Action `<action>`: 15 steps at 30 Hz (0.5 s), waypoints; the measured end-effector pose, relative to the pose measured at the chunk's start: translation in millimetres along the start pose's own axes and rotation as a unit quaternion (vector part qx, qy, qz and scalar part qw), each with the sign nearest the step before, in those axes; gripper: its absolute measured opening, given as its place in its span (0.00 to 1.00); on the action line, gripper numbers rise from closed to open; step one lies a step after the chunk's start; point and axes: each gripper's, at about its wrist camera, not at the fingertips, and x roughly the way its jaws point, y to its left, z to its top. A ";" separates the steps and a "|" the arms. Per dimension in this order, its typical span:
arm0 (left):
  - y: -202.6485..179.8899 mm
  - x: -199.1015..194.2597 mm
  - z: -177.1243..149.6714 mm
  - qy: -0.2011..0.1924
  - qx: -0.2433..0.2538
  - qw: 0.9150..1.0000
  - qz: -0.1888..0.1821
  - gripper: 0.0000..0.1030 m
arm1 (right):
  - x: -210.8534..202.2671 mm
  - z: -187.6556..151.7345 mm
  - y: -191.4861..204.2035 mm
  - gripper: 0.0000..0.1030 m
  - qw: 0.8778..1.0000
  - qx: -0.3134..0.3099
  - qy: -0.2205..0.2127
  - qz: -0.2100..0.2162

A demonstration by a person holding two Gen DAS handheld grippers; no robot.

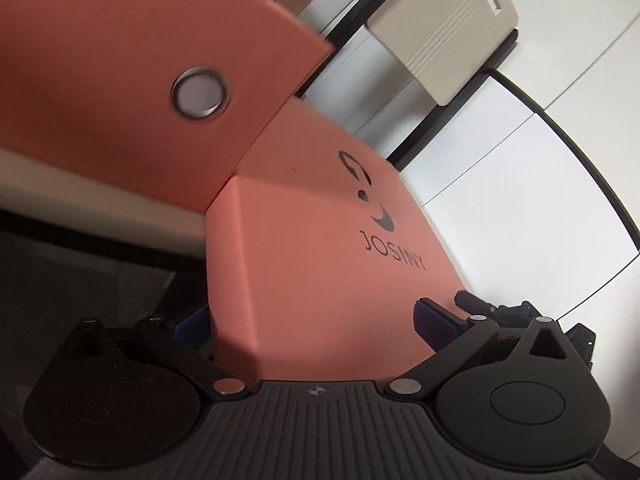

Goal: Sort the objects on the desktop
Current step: 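Close both grippers on the edges of the pink lid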

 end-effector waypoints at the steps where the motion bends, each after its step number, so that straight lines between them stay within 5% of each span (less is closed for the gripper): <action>1: -0.9 -2.4 -0.2 -0.004 0.003 1.000 0.000 0.99 | -3.9 0.1 3.1 0.77 1.000 -0.004 -0.003 0.003; 6: -12.2 -20.0 2.7 -0.039 0.038 0.999 -0.008 0.93 | -27.1 2.8 22.0 0.75 0.999 -0.032 -0.025 0.023; 15: -30.0 -58.5 24.9 -0.080 0.014 0.994 -0.071 0.92 | -81.2 11.3 60.3 0.75 0.991 -0.063 -0.091 0.076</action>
